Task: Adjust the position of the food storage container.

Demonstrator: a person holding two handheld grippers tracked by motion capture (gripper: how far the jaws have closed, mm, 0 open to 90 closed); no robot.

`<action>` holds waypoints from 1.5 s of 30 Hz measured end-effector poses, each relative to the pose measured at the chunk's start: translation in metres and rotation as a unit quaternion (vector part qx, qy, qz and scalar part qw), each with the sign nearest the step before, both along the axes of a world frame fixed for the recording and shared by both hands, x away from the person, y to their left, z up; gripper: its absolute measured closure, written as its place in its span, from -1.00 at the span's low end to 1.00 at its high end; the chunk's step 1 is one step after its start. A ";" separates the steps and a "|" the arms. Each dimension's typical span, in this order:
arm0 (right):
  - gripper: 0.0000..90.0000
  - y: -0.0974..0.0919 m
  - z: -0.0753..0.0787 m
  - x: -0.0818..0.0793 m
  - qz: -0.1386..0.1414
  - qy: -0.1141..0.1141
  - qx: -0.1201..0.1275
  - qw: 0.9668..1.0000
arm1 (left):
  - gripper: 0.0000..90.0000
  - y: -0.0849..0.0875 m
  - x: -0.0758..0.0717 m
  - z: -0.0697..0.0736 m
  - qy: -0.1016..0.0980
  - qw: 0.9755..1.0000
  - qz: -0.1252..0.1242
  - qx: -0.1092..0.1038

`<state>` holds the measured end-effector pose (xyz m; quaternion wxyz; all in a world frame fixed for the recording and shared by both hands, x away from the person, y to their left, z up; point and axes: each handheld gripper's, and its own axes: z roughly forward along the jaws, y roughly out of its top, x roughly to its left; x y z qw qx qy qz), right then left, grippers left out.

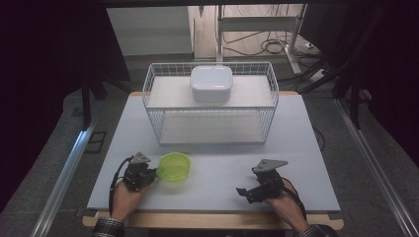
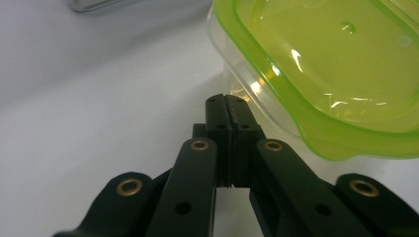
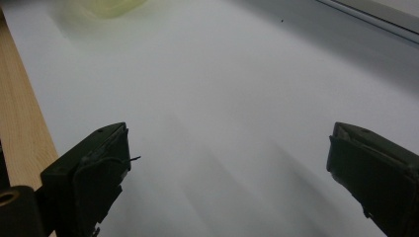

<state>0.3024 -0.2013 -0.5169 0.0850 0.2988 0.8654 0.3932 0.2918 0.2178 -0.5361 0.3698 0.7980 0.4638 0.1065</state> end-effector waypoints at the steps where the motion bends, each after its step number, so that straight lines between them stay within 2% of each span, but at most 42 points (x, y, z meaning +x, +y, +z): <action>1: -0.92 0.000 0.000 0.000 0.000 0.000 0.000 1.000 | 0.99 -0.002 0.000 0.000 0.001 1.000 -0.005 -0.001; 5: -0.92 0.000 0.000 0.000 -0.001 0.000 0.000 1.000 | 0.99 -0.013 0.001 0.000 0.004 1.000 -0.021 -0.008; 12: -0.92 0.001 0.000 0.000 0.000 -0.003 -0.002 1.000 | 0.99 -0.037 0.000 0.001 0.005 0.999 -0.053 -0.007; 16: -0.91 0.002 -0.001 0.000 0.001 -0.003 -0.004 1.000 | 0.99 -0.050 0.000 0.002 0.001 0.997 -0.073 0.001; 28: -0.91 0.003 -0.001 0.000 0.004 -0.004 -0.007 1.000 | 0.96 -0.079 -0.003 0.002 -0.007 0.994 -0.109 0.008; 37: -0.91 0.005 -0.002 0.000 0.008 -0.003 -0.010 1.000 | 0.95 -0.097 0.000 0.003 -0.016 0.993 -0.117 0.009; 41: -0.91 0.005 -0.002 -0.001 0.009 -0.002 -0.010 1.000 | 0.91 -0.104 -0.001 0.002 -0.018 0.992 -0.125 0.020; 43: -0.91 0.005 -0.002 -0.001 0.009 -0.002 -0.010 1.000 | 0.85 -0.103 -0.002 0.003 -0.023 0.992 -0.122 0.026; 45: -0.91 0.004 -0.001 -0.001 0.010 -0.004 -0.009 1.000 | 0.71 -0.100 -0.003 0.006 -0.029 0.993 -0.112 0.025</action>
